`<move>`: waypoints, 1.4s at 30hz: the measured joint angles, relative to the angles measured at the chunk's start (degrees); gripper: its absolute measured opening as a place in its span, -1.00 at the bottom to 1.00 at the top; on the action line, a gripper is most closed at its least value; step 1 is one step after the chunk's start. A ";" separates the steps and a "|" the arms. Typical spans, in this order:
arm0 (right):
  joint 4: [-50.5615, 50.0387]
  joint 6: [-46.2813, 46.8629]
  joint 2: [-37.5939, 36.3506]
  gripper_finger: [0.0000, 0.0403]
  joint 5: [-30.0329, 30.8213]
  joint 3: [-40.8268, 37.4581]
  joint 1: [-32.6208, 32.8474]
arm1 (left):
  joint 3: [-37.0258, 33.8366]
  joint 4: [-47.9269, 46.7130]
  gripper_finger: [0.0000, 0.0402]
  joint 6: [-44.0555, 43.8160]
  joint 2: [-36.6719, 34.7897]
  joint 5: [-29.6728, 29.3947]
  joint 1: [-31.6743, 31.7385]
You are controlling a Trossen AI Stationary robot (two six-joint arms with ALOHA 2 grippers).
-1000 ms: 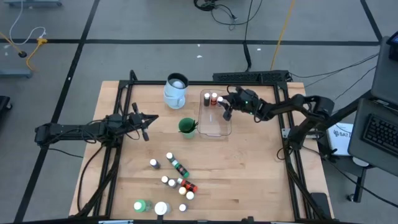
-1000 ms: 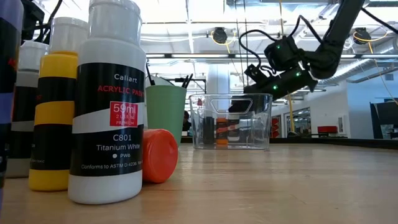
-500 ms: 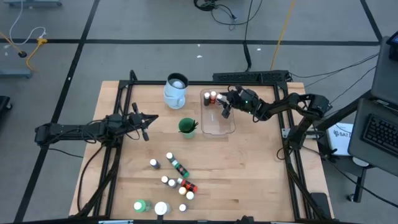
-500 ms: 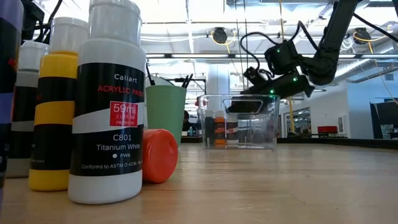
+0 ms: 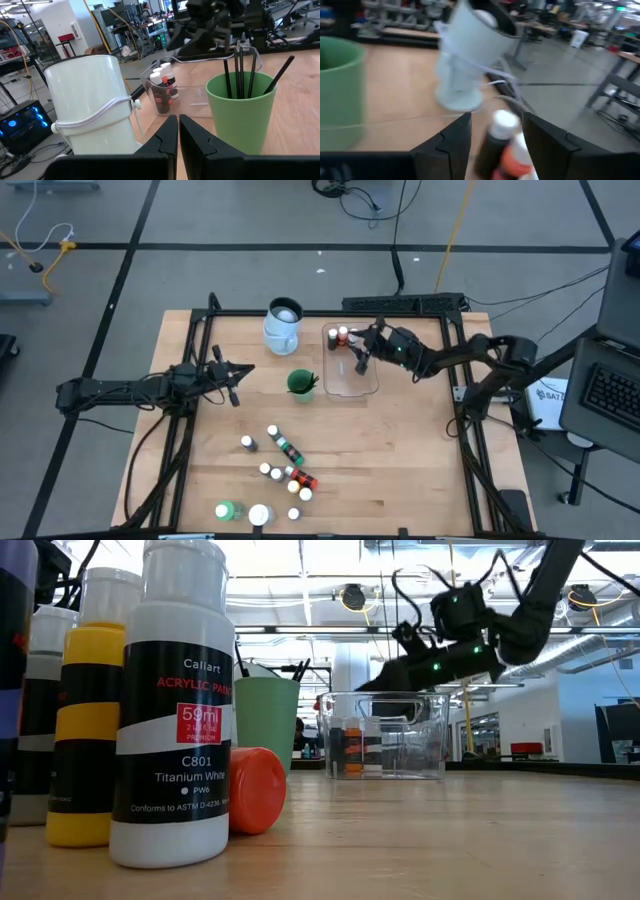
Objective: Pick & Place Paint Supplies
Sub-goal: Put the small white paint bottle into the transparent bin
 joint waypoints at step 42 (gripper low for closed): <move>-4.08 -4.71 -15.84 -0.96 1.27 -15.28 35.69 | 0.00 -0.27 -0.89 -4.83 0.02 0.02 0.02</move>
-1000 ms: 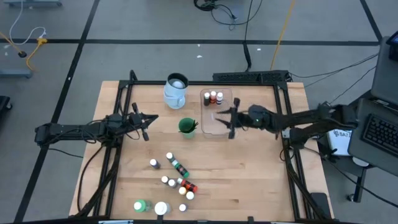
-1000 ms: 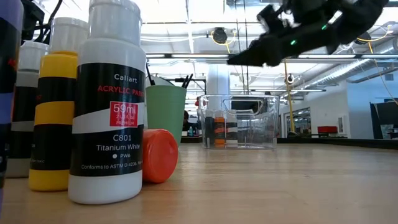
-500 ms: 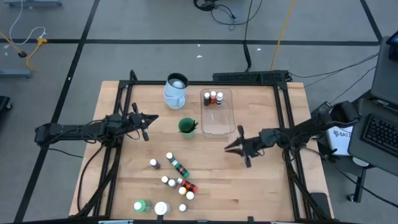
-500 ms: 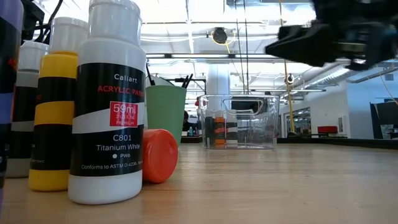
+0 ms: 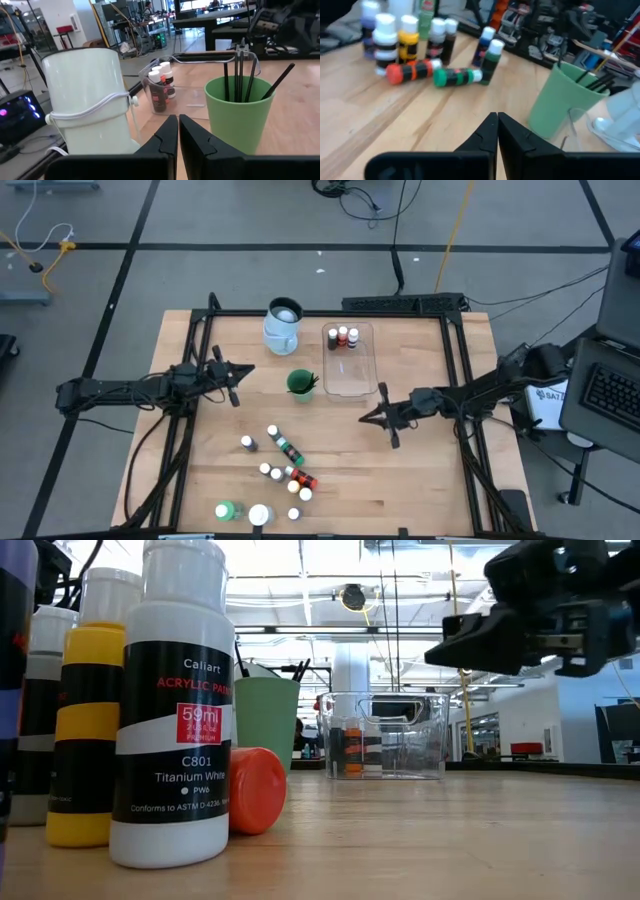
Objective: Pick & Place Paint Supplies
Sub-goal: Put the small white paint bottle into the transparent bin
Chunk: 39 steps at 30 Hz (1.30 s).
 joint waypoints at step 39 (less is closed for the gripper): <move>-17.21 3.24 19.80 -0.73 -10.79 37.78 -7.59 | 0.00 2.09 -0.89 2.68 -0.02 -0.06 0.02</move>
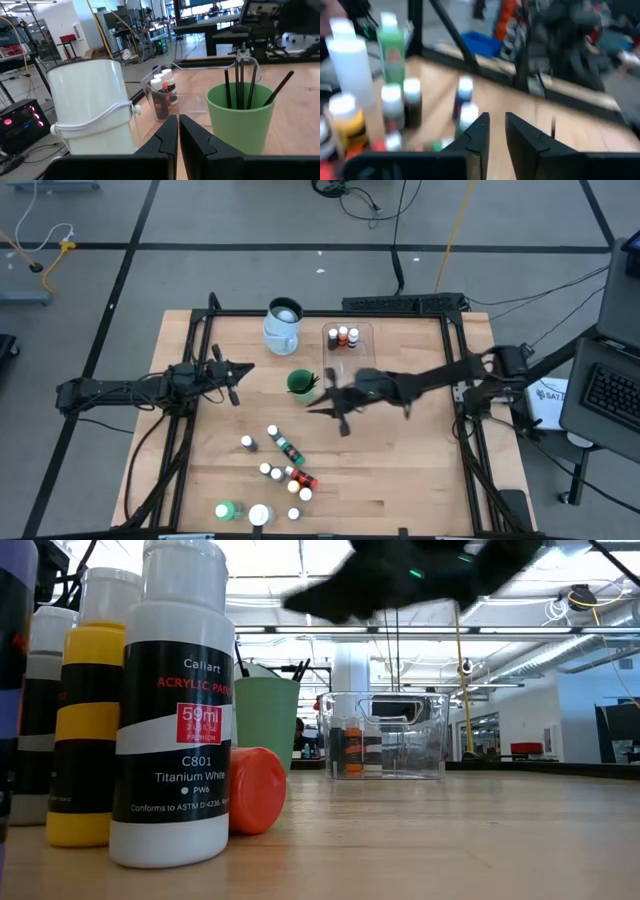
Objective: Pick & Place Paint Supplies
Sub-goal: Put the small white paint bottle into the transparent bin
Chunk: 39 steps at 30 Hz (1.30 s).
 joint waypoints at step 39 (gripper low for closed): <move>-18.52 -7.12 -7.41 -0.72 -6.10 8.86 -0.58 | 0.00 -1.89 -0.89 2.80 0.02 -2.84 0.00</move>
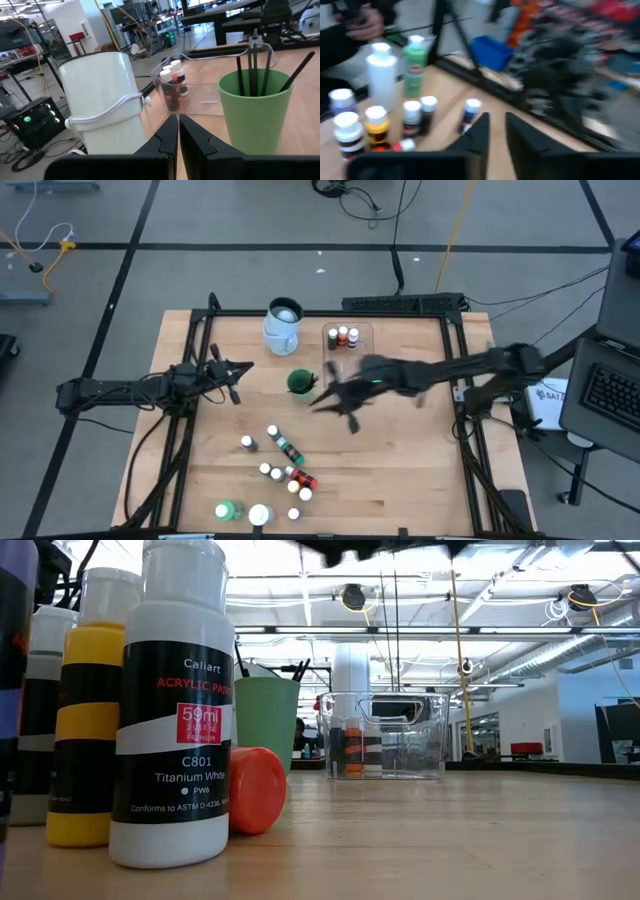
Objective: Pick & Place Paint Supplies
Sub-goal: Put the small white paint bottle into the transparent bin
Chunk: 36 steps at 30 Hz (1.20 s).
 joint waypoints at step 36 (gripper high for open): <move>34.95 15.70 16.53 -0.12 -1.03 -10.02 12.91 | 0.00 -1.35 -0.89 -5.41 -0.02 -0.14 -0.01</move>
